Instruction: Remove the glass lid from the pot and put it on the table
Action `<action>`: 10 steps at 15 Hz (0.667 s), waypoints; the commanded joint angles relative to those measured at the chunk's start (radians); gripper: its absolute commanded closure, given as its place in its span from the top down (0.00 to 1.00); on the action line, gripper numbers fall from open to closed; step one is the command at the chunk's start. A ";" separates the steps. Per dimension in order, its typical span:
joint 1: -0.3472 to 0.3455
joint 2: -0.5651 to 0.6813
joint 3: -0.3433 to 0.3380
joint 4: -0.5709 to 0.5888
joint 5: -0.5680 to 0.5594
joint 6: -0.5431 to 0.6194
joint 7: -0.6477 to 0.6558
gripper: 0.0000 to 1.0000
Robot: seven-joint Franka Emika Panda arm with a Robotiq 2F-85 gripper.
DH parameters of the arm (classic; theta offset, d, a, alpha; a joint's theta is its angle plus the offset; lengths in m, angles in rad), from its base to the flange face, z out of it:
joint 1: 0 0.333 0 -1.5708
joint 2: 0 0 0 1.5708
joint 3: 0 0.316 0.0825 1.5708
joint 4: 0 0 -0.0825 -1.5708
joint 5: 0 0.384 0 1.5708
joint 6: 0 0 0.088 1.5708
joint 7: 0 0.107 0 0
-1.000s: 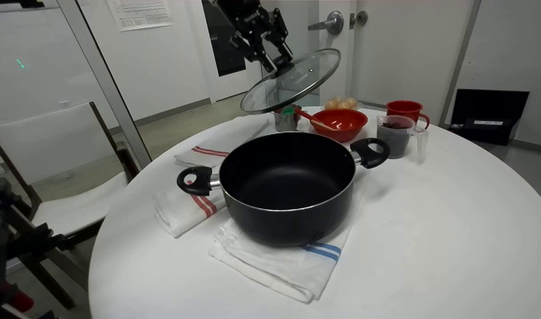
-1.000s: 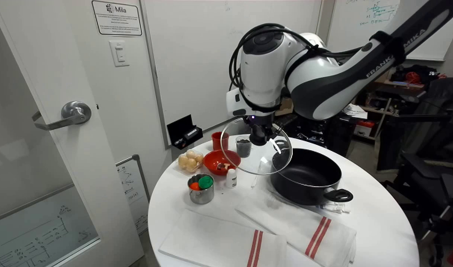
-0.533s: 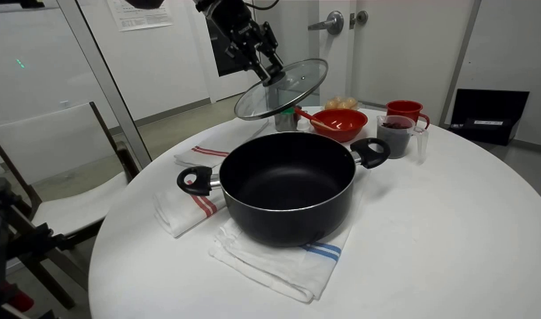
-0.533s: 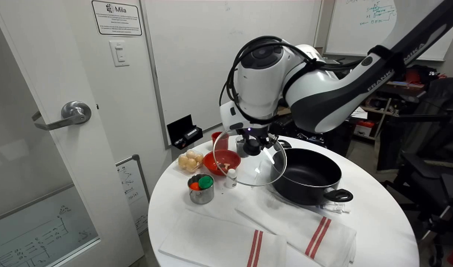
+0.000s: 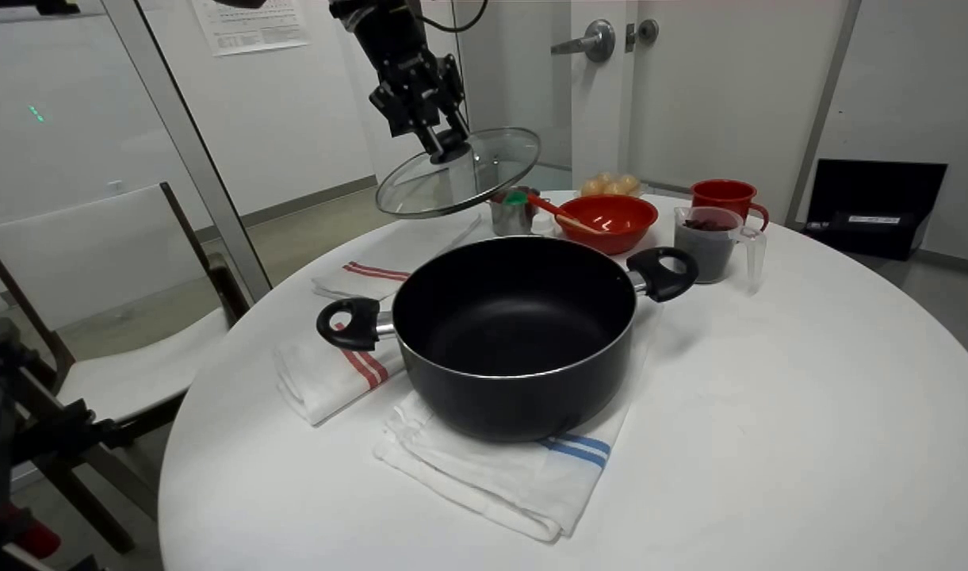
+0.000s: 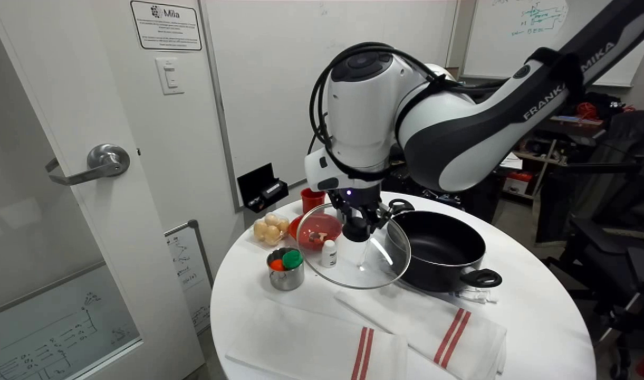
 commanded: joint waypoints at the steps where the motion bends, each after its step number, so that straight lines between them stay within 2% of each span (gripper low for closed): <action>1: 0.002 -0.010 0.011 0.011 0.080 -0.028 -0.027 0.25; 10: 0.055 0.048 -0.015 0.018 0.106 -0.007 0.035 0.25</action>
